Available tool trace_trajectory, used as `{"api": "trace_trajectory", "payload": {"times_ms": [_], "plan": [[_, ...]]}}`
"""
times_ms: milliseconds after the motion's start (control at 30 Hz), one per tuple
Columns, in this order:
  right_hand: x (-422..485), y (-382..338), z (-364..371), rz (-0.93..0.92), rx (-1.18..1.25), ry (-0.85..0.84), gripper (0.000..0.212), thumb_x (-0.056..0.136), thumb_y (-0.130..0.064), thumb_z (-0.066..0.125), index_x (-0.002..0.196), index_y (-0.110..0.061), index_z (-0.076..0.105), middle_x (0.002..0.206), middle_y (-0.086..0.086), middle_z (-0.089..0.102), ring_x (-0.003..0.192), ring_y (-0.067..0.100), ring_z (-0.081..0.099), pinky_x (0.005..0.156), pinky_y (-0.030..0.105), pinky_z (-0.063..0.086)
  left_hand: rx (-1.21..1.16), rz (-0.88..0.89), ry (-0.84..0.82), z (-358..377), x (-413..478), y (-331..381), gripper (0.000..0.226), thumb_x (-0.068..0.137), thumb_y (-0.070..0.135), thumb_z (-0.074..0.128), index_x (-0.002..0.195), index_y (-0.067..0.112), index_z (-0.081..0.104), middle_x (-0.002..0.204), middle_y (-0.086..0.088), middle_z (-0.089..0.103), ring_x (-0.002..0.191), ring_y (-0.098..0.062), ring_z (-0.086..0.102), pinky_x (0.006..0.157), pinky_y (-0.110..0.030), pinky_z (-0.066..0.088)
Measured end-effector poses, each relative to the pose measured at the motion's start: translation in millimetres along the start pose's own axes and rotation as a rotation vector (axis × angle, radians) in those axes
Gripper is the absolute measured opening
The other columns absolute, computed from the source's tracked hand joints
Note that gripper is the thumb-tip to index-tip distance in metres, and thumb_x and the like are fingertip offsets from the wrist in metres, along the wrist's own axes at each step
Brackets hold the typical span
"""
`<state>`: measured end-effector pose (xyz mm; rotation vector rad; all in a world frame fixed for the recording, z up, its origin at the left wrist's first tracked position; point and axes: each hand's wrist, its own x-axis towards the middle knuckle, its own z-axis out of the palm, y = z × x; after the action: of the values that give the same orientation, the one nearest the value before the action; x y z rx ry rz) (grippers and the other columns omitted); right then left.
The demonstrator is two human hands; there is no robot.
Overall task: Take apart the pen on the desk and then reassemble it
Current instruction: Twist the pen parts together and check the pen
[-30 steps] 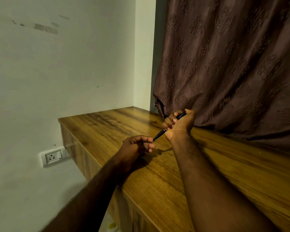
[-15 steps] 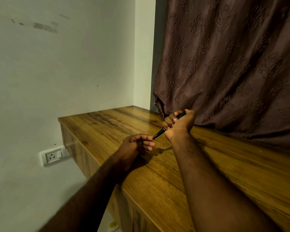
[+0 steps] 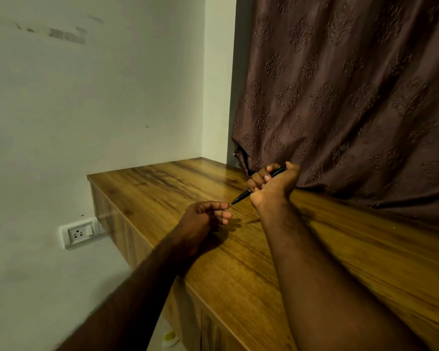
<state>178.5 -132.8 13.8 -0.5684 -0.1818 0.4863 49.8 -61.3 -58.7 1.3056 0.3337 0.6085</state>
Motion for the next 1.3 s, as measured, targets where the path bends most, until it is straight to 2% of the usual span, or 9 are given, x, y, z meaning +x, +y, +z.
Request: {"api": "trace_trajectory", "payload": {"times_ms": [167, 267, 533, 667, 767, 967, 1133, 1233, 1300], "plan": [[-2, -1, 2, -0.014, -0.012, -0.036, 0.047, 0.089, -0.046, 0.029, 0.053, -0.017, 0.039, 0.039, -0.005, 0.026, 0.034, 0.012, 0.015, 0.041, 0.016, 0.014, 0.107, 0.014, 0.000, -1, 0, -2, 0.021, 0.082, -0.006, 0.061, 0.098, 0.007, 0.068, 0.086, -0.012, 0.069, 0.073, -0.015, 0.061, 0.063, -0.022, 0.049], [-6, 0, 7, -0.034, -0.142, -0.097, 0.045, 0.089, -0.044, 0.030, 0.054, -0.017, 0.039, 0.038, -0.005, 0.025, 0.033, 0.011, 0.014, 0.043, 0.016, 0.012, 0.157, 0.032, 0.010, 0, 1, -2, 0.021, 0.084, -0.004, 0.061, 0.102, 0.006, 0.067, 0.088, -0.012, 0.069, 0.074, -0.014, 0.061, 0.066, -0.022, 0.049], [-16, 2, 27, -0.087, -0.320, -0.230, 0.044, 0.090, -0.043, 0.032, 0.055, -0.017, 0.039, 0.041, -0.004, 0.025, 0.035, 0.012, 0.014, 0.042, 0.015, 0.013, 0.142, 0.030, 0.022, 1, -1, -2, 0.023, 0.086, -0.006, 0.057, 0.107, -0.001, 0.064, 0.088, -0.012, 0.067, 0.073, -0.014, 0.059, 0.059, -0.015, 0.050], [-17, 3, 27, -0.084, -0.321, -0.223, 0.042, 0.089, -0.041, 0.032, 0.055, -0.017, 0.039, 0.041, -0.004, 0.025, 0.035, 0.011, 0.015, 0.042, 0.014, 0.015, 0.167, 0.024, 0.004, -2, 0, -2, 0.022, 0.086, -0.005, 0.057, 0.106, 0.001, 0.067, 0.090, -0.011, 0.069, 0.079, -0.015, 0.062, 0.065, -0.019, 0.053], [-18, 3, 25, -0.075, -0.298, -0.236, 0.046, 0.089, -0.045, 0.031, 0.054, -0.017, 0.040, 0.041, -0.004, 0.025, 0.035, 0.011, 0.015, 0.042, 0.015, 0.013, 0.116, 0.012, -0.012, -2, 0, -2, 0.022, 0.086, -0.007, 0.056, 0.104, -0.001, 0.066, 0.090, -0.013, 0.069, 0.076, -0.016, 0.063, 0.071, -0.026, 0.053], [-15, 1, 20, -0.057, -0.216, -0.217, 0.048, 0.090, -0.043, 0.027, 0.052, -0.015, 0.039, 0.039, -0.004, 0.024, 0.033, 0.011, 0.014, 0.043, 0.013, 0.016, 0.120, 0.020, -0.001, -1, -1, -1, 0.021, 0.086, -0.007, 0.057, 0.104, -0.001, 0.067, 0.085, -0.010, 0.069, 0.075, -0.016, 0.063, 0.064, -0.021, 0.054], [-14, 0, 20, -0.062, -0.220, -0.199, 0.045, 0.089, -0.041, 0.028, 0.052, -0.016, 0.039, 0.039, -0.004, 0.024, 0.034, 0.011, 0.014, 0.044, 0.014, 0.015, 0.140, 0.008, 0.008, -2, 1, -2, 0.019, 0.086, -0.004, 0.059, 0.100, 0.004, 0.069, 0.091, -0.012, 0.071, 0.083, -0.021, 0.064, 0.073, -0.028, 0.053], [-11, 1, 22, -0.061, -0.205, -0.162, 0.048, 0.094, -0.044, 0.029, 0.059, -0.015, 0.043, 0.040, -0.005, 0.030, 0.031, 0.011, 0.020, 0.040, 0.013, 0.019, 0.144, 0.010, 0.016, -2, 2, -2, 0.019, 0.086, -0.005, 0.058, 0.099, 0.004, 0.069, 0.089, -0.011, 0.070, 0.081, -0.020, 0.064, 0.071, -0.027, 0.052], [-10, 2, 24, -0.048, -0.211, -0.134, 0.040, 0.095, -0.041, 0.032, 0.067, -0.015, 0.046, 0.047, -0.003, 0.035, 0.034, 0.010, 0.026, 0.039, 0.015, 0.022, 0.143, 0.020, 0.016, -1, 1, -3, 0.020, 0.086, -0.006, 0.058, 0.101, 0.002, 0.068, 0.086, -0.010, 0.070, 0.077, -0.017, 0.063, 0.066, -0.023, 0.052]]}}
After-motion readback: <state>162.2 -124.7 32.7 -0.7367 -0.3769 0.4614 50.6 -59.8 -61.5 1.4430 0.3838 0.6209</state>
